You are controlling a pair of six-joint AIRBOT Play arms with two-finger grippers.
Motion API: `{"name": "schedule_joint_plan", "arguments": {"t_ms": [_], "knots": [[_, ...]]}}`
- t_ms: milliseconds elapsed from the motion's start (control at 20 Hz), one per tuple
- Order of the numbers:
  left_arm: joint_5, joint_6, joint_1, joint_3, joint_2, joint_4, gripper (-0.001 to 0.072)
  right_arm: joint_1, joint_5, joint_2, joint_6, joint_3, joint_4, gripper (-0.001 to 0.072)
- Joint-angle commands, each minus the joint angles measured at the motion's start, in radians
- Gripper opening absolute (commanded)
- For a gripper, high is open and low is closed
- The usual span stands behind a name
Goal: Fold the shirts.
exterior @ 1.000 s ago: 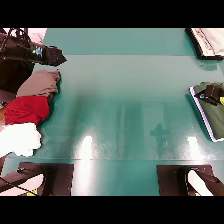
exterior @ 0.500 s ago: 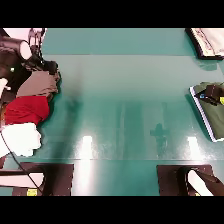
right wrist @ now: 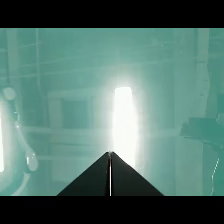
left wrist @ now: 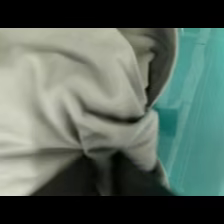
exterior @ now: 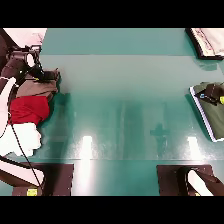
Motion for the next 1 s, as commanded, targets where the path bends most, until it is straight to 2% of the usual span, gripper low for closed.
{"name": "schedule_joint_plan", "arguments": {"t_ms": [0, 50, 150, 200, 250, 300, 400, 500, 600, 650, 750, 950], "knots": [[-0.016, -0.002, 0.007, 0.010, -0.001, -0.023, 0.0028, 0.001, -0.003, 0.000, 0.002, 0.001, 0.001, 0.0019], [-0.032, 0.000, 0.002, 0.023, 0.011, -0.026, 0.0027, 0.001, -0.004, 0.000, 0.002, 0.002, 0.001, 0.0019], [-0.039, 0.073, -0.027, 0.081, 0.064, -0.036, 0.0027, 0.001, -0.019, 0.000, 0.002, 0.007, 0.008, 0.0019], [-0.039, 0.150, -0.054, 0.129, 0.107, -0.061, 0.0027, 0.001, -0.029, 0.000, 0.002, 0.024, 0.007, 0.0019], [-0.042, 0.264, -0.081, 0.183, 0.149, -0.130, 0.0028, 0.001, -0.044, 0.000, 0.002, 0.047, 0.007, 0.0019], [-0.063, 0.429, -0.112, 0.250, 0.195, -0.261, 0.0028, 0.001, -0.066, 0.000, 0.002, 0.077, 0.007, 0.0019], [-0.111, 0.660, -0.172, 0.360, 0.282, -0.570, 0.0028, 0.001, -0.115, -0.001, 0.002, 0.156, 0.007, 0.0019], [-0.171, 0.782, -0.235, 0.423, 0.357, -0.851, 0.0028, 0.001, -0.149, -0.001, 0.002, 0.238, 0.006, 0.0019], [-0.267, 0.885, -0.307, 0.441, 0.417, -1.023, 0.0028, 0.001, -0.174, -0.001, 0.002, 0.314, 0.006, 0.0019], [-0.317, 0.929, -0.346, 0.441, 0.436, -1.043, 0.0028, 0.001, -0.179, -0.001, 0.002, 0.345, 0.006, 0.0019], [-0.414, 0.991, -0.423, 0.439, 0.450, -0.985, 0.0028, 0.001, -0.178, -0.001, 0.002, 0.396, 0.006, 0.0019], [-0.359, 0.978, -0.466, 0.258, 0.434, -0.779, 0.0028, 0.001, -0.146, 0.000, 0.002, 0.433, 0.007, 0.0019]]}}
